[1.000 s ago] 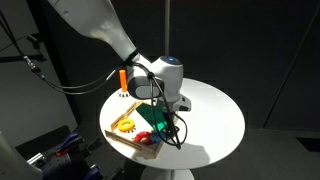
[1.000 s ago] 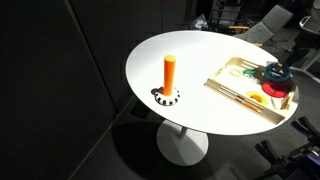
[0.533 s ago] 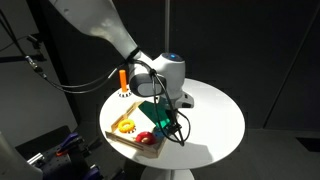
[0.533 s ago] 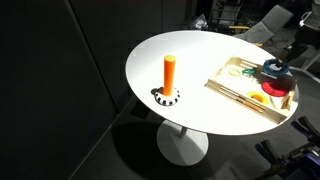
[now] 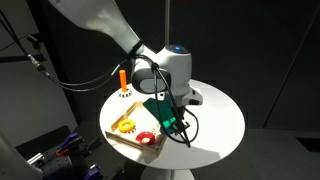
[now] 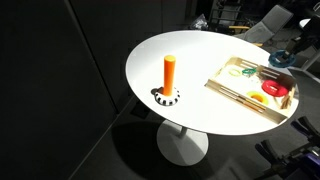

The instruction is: Remove the blue ring from the wooden tray and put it on the table to the right

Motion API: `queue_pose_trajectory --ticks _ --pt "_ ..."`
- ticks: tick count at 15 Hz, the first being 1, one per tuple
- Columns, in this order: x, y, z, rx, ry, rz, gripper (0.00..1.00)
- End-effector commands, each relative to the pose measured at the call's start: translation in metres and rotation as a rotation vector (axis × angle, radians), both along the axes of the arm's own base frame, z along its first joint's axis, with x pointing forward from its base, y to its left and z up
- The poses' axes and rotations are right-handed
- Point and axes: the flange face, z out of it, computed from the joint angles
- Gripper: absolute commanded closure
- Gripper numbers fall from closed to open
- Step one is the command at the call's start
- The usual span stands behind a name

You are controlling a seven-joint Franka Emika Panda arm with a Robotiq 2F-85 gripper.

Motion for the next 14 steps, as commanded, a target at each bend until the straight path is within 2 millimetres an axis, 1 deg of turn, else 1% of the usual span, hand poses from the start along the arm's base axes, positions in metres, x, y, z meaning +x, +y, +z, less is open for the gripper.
queue_pose_trajectory --ticks 1,4,7,14 --pt "0.004 -0.028 0.009 -0.015 -0.022 -0.062 0.9" --pt "0.004 -0.047 0.008 -0.031 -0.023 -0.097 0.9" --pt "0.002 -0.058 0.0 -0.036 -0.011 -0.126 0.9" --pt "-0.004 -0.057 -0.036 -0.015 0.06 -0.148 0.9"
